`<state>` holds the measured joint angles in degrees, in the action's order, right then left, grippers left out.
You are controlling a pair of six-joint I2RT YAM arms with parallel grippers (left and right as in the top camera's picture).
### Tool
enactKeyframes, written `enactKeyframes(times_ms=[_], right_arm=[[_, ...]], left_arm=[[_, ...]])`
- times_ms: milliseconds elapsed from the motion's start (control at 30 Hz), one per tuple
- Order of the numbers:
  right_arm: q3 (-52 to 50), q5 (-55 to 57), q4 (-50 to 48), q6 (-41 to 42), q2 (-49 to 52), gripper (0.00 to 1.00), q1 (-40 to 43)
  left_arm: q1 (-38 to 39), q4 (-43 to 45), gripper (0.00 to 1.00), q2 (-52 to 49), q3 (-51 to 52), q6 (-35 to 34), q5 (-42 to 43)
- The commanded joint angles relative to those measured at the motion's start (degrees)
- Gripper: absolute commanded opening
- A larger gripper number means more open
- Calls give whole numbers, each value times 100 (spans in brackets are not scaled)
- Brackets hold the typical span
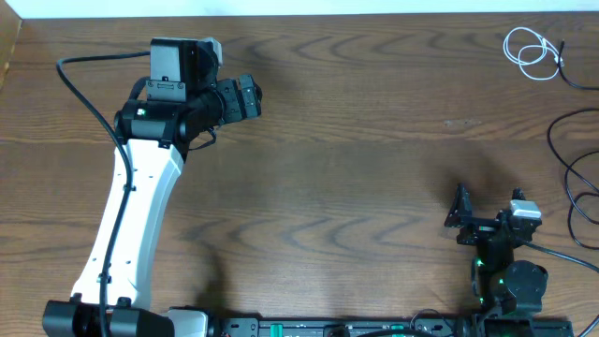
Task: Untangle cables
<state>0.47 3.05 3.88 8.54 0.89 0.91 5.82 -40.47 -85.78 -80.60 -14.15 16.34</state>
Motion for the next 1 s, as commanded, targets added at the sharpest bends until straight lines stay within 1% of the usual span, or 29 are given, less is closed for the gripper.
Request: enactKeyframes(times_ms=[0,600,700,867,967], right_arm=[[-15,44,13,44,-57,99,17],[-15,44,13,44,-50,99,17],[-15,44,13,44,-50,99,17],[-15,44,13,42,-50,99,17],[-15,44,13,44,-50,100,17]], left_arm=[[-2,0,97,-11,-26,-7,-37],[-2,0,97,-11,-26,-7,-37],[-2,-168,97,-11,-26,-4,-42],[-2,-304,97,111,-24,17,-433],[-2,-299,97,428,181,17,-756]])
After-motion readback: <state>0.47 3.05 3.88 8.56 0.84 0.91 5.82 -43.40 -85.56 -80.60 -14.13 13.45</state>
